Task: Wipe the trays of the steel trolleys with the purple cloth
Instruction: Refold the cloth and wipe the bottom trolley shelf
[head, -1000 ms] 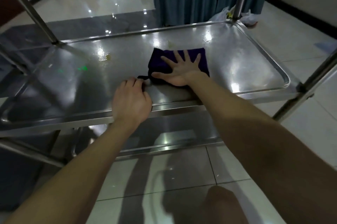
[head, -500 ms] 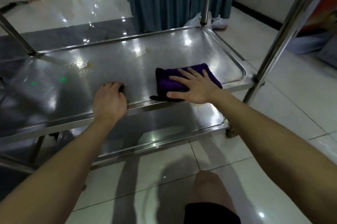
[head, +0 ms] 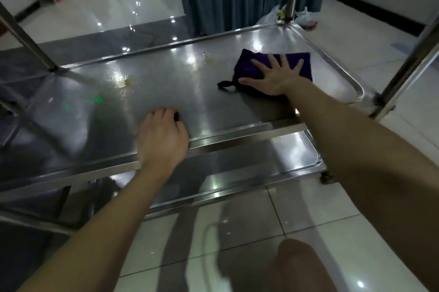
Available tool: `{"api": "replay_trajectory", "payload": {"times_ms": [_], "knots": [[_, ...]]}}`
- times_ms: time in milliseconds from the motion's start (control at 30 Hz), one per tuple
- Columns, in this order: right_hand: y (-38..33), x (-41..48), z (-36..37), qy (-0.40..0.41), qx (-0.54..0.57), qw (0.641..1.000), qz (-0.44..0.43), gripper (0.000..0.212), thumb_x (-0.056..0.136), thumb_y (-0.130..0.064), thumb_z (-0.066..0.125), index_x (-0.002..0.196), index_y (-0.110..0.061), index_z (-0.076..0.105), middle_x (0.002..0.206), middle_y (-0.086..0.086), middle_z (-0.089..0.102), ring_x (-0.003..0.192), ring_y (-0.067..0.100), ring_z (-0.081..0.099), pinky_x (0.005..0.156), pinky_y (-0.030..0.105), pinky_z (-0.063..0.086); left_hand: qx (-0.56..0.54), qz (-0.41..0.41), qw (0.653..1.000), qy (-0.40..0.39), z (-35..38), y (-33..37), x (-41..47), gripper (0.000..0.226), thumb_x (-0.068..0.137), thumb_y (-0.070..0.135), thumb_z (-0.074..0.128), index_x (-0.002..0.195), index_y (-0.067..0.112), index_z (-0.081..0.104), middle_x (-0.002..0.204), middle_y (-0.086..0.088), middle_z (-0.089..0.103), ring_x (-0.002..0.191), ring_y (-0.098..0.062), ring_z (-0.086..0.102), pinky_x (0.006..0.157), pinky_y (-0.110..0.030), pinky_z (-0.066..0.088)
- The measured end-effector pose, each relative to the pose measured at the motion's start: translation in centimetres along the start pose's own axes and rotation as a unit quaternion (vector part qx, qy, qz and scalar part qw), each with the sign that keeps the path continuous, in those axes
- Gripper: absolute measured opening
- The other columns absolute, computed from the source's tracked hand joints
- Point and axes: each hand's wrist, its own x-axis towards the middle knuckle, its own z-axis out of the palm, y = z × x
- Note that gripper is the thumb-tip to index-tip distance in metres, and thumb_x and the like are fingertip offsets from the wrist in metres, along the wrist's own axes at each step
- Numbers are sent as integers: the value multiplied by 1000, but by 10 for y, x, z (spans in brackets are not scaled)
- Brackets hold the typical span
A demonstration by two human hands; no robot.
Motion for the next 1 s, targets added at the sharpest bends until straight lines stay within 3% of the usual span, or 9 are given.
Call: {"api": "replay_trajectory", "payload": {"times_ms": [167, 400, 533, 667, 800, 933, 1000], "knots": [[-87, 3, 19, -7, -6, 996, -90, 120, 63, -114, 14, 168, -57, 3, 182, -2, -10, 166, 36, -17, 120, 78, -20, -11, -19, 1000, 8, 0, -4, 3, 35, 103, 15, 48, 127, 7, 72, 126, -18, 71, 116, -41, 60, 99, -49, 49], [-91, -80, 40, 3, 22, 982, -187, 107, 69, -112, 26, 163, -63, 17, 183, -5, 2, 167, 27, -9, 121, 72, -22, -21, -19, 1000, 10, -2, -4, 4, 36, 106, 18, 43, 124, 8, 73, 122, -17, 73, 114, -38, 61, 96, -47, 48], [-89, -128, 48, 19, 15, 974, -227, 103, 74, -108, 36, 163, -60, 22, 182, -5, 10, 168, 26, -2, 125, 74, -13, -23, -28, 999, 4, -4, -1, 4, 38, 107, 20, 41, 124, 8, 73, 122, -17, 73, 114, -38, 61, 95, -47, 48], [-96, -158, 64, 94, -26, 968, -230, 91, 89, -88, 53, 167, -49, 27, 179, 2, 21, 166, 33, 13, 126, 78, 3, -31, -43, 999, 2, -7, 3, 4, 40, 108, 23, 40, 122, 8, 74, 122, -17, 74, 115, -38, 62, 99, -45, 47], [-100, -172, 60, 106, 8, 969, -222, 77, 96, -71, 64, 164, -44, 39, 173, 0, 36, 163, 30, 25, 128, 72, 8, -37, -39, 999, 3, -10, 4, 2, 40, 106, 25, 41, 117, 8, 75, 120, -18, 74, 113, -39, 62, 97, -46, 46], [-93, -186, 61, 169, 122, 955, -212, 50, 96, -36, 78, 144, -34, 67, 144, -6, 66, 138, 20, 57, 127, 61, 22, -23, -32, 999, 9, -10, 3, 0, 39, 105, 26, 43, 118, 8, 75, 120, -18, 74, 113, -38, 62, 94, -45, 45], [-89, -190, 65, 213, 180, 941, -190, 46, 92, -17, 80, 136, -29, 73, 131, -5, 74, 126, 20, 65, 124, 55, 31, -14, -24, 1000, 12, -8, 3, 0, 38, 104, 26, 44, 116, 8, 75, 119, -18, 74, 112, -39, 62, 92, -45, 44]]}}
